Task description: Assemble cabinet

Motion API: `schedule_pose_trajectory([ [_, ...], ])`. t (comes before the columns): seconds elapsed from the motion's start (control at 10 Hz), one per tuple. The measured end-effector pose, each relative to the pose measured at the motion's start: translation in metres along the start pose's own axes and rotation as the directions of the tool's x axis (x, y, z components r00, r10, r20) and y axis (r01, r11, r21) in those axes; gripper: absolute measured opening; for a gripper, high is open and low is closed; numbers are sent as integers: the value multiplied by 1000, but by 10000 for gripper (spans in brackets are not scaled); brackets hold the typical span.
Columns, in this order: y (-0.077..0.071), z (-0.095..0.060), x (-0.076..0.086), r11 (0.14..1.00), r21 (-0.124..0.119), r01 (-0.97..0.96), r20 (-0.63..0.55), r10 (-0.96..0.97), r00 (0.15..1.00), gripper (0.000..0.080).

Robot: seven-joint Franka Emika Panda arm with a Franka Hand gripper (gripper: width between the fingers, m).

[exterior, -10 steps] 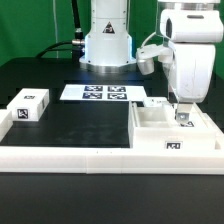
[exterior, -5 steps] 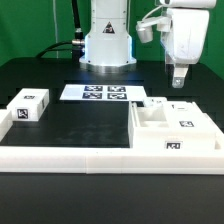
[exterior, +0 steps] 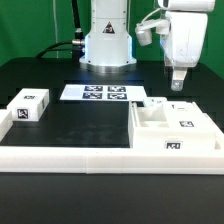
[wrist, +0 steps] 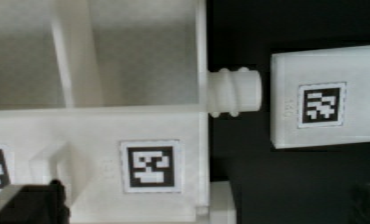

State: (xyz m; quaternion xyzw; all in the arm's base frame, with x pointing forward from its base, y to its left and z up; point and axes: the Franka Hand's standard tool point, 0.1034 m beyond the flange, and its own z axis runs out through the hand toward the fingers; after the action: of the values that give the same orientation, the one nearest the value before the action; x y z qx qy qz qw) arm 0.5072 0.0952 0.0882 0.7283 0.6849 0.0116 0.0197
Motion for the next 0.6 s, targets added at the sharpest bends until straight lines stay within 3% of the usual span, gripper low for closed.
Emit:
schedule_pose_trajectory([
  [0.1,-24,6,0,1000,-1,10,-8,-10,1000,797],
  [0.3,-47,15,-4,1000,24,12,-4,-12,1000,797],
  [0.4,-62,20,-8,997,76,-10,19,8,1000,797],
  [0.6,-58,19,-8,998,69,-10,16,9,1000,797],
])
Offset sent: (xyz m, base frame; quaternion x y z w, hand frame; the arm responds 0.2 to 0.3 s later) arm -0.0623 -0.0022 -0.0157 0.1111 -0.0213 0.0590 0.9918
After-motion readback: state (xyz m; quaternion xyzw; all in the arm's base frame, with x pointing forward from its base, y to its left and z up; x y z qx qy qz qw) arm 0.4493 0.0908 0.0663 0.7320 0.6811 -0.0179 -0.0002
